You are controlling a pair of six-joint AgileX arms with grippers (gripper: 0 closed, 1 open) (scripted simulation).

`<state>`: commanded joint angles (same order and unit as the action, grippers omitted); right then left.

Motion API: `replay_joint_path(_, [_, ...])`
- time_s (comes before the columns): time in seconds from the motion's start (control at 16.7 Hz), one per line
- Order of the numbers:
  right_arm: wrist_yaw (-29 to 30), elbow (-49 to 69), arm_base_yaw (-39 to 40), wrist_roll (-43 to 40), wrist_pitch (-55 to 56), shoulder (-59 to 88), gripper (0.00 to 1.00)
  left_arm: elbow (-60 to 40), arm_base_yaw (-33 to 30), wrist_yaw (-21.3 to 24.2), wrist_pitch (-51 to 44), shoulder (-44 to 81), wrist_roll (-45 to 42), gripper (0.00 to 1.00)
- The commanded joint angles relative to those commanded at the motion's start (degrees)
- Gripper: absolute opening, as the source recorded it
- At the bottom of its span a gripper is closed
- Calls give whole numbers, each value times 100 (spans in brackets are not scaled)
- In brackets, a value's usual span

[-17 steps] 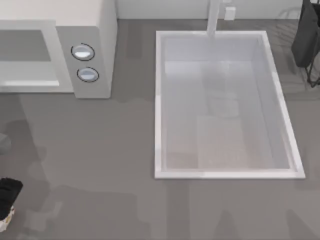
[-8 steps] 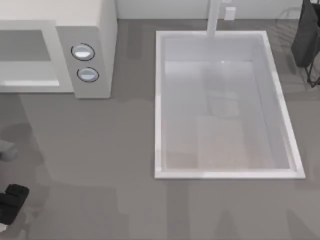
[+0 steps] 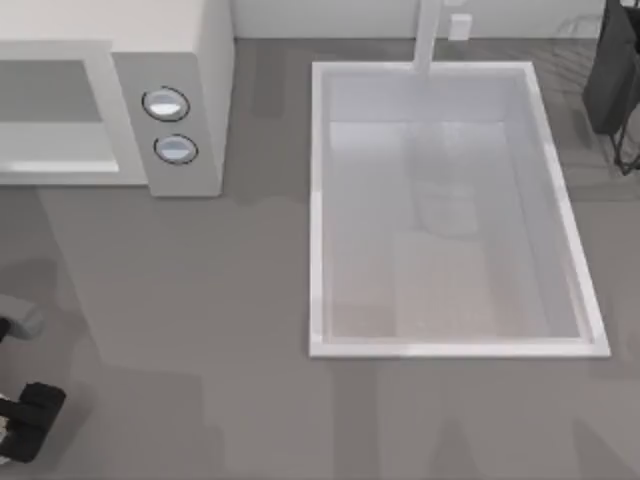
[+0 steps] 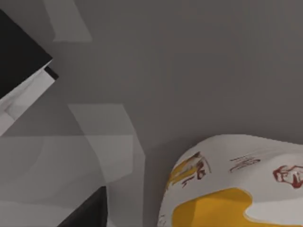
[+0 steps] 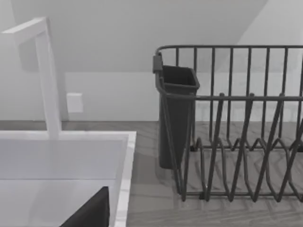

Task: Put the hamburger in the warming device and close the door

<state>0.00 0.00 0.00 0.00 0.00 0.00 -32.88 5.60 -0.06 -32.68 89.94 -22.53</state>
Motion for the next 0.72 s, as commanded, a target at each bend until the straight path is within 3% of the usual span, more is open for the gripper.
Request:
replay_joint_path(0.12, [0,0,0,0,0,0,100,0,0,0,0,0,0,100])
replay_joint_path(0.72, [0,0,0,0,0,0,100,0,0,0,0,0,0,25])
